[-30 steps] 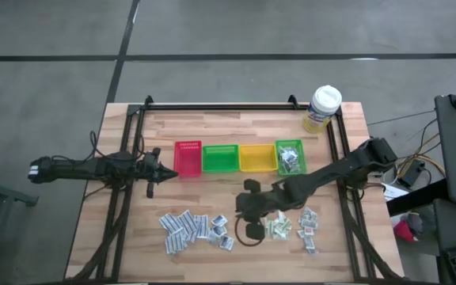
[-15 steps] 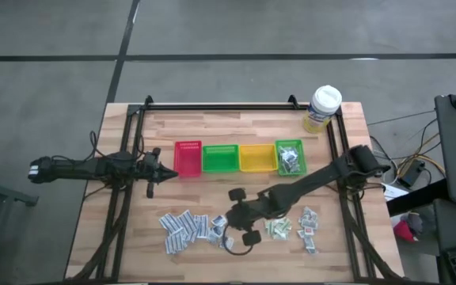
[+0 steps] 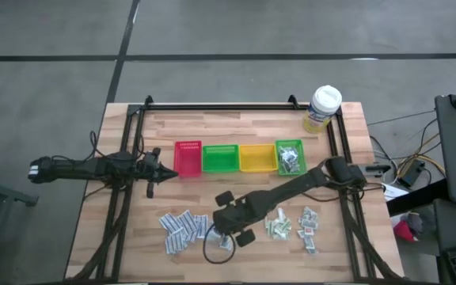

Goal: Pick & Place First Aid Supplies
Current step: Put the blue alcohol pad into the right green bin

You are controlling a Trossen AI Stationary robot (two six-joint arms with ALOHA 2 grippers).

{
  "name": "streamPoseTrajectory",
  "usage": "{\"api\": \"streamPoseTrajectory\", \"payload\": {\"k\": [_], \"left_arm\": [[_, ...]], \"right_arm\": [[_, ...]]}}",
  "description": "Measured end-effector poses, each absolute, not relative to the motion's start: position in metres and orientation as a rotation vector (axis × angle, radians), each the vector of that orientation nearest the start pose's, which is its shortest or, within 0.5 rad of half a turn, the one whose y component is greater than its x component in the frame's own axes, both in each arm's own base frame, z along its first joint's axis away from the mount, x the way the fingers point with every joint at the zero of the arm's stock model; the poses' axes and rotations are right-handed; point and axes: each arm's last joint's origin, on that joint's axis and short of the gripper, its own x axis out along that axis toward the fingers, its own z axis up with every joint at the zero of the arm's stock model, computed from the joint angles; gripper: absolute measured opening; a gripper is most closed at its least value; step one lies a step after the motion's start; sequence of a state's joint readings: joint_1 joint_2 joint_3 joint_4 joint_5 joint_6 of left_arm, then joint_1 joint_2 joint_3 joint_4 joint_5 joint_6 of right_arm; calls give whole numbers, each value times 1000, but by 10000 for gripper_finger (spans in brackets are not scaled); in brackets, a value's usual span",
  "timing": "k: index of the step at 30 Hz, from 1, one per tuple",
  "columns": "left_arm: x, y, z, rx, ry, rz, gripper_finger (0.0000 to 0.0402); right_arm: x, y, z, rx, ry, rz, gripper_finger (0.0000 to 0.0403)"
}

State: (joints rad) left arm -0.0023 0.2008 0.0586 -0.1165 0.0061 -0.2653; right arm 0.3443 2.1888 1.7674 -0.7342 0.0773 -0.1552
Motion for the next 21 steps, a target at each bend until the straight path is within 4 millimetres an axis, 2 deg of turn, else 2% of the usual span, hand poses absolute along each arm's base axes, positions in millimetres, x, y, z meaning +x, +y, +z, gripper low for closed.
{"api": "streamPoseTrajectory", "payload": {"k": [13, 21], "left_arm": [[106, 0, 156, -264, 258, 26, 0], [106, 0, 156, -262, 261, 26, 0]], "right_arm": [[451, 159, 176, -438, 1125, 367, 123], [454, 161, 162, -434, 1158, 369, 127]]}}
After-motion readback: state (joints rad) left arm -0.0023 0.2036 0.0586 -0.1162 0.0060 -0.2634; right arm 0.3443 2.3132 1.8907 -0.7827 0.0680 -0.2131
